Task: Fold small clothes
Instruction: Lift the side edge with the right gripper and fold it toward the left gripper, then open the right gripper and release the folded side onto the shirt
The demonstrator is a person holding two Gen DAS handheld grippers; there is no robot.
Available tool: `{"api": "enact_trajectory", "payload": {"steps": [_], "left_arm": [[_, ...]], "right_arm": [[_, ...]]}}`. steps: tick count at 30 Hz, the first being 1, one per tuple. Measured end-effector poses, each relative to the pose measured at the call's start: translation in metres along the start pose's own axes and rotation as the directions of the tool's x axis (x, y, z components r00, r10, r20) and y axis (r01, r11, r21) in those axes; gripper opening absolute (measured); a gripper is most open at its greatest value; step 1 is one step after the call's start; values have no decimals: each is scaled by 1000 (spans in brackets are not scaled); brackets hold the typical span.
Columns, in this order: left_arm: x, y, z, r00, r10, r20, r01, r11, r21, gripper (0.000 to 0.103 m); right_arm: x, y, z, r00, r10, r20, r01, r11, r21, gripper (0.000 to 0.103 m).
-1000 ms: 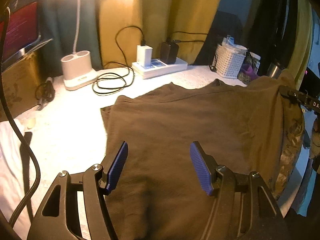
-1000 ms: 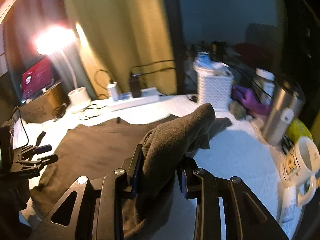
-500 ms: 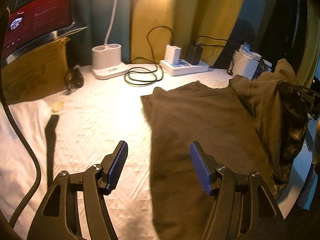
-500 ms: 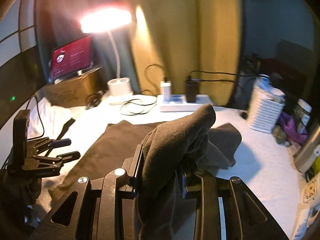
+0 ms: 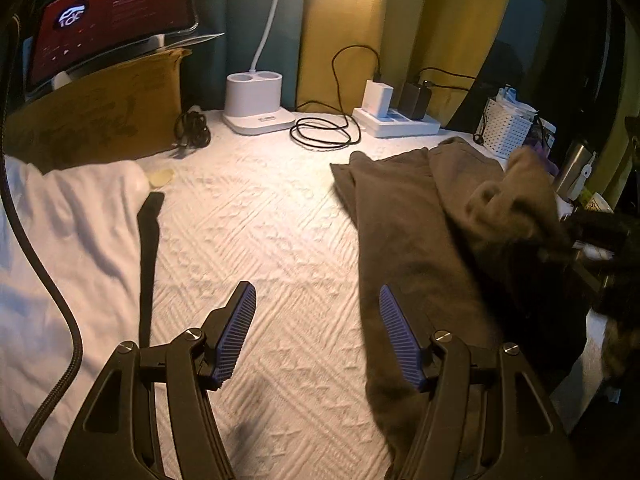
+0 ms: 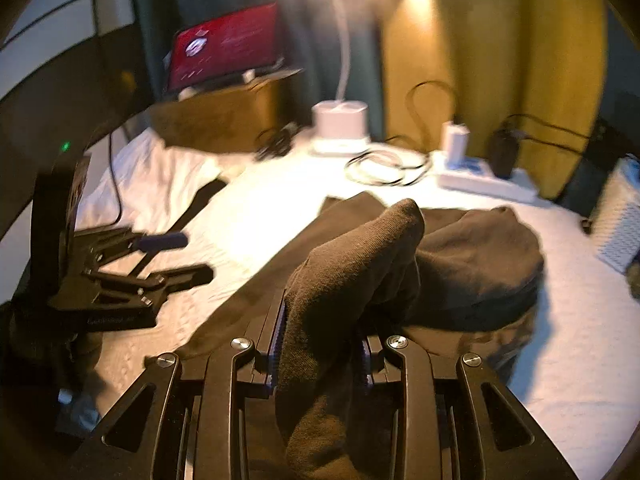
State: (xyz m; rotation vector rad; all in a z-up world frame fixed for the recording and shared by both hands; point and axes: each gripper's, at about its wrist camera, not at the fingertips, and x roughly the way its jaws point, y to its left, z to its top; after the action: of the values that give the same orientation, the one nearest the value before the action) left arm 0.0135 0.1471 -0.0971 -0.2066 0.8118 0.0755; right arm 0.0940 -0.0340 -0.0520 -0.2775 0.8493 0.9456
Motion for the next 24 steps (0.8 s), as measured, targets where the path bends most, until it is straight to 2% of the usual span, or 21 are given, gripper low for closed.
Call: {"api": "enact_trajectory", "payload": {"steps": [9,13,14,16,17,18,24], "left_arm": [[-8,0,-6,1000,3,-6,-3,1000,-1,65],[-12,0,-5,1000,13,1,-13,1000,-2,65],[-13,0,-4,1000,17,3,-17,1000,-3,65],[-16,0,-2,1000,27,7,-27,1000,-4,65],[-18,0,-1,999,35,13,-35,999,-6,65],[-20,0,0,999,41,16,-41,999,-7,65],[-29,-6,11,997,71,39,-71,997,13,65]], "right_arm": [[36,41,-23,989,106,-100,-110,993,-42,31],[35,48,-28,989,112,-93,-117,992,-52,31],[35,48,-29,989,113,-94,-118,992,-50,33],[33,50,-33,984,145,-103,-151,988,-46,55],[32,52,-36,980,161,-113,-168,985,-48,77],[33,55,-38,978,171,-121,-179,982,-56,84],[15,52,-46,985,152,-87,-157,986,-59,84]]}}
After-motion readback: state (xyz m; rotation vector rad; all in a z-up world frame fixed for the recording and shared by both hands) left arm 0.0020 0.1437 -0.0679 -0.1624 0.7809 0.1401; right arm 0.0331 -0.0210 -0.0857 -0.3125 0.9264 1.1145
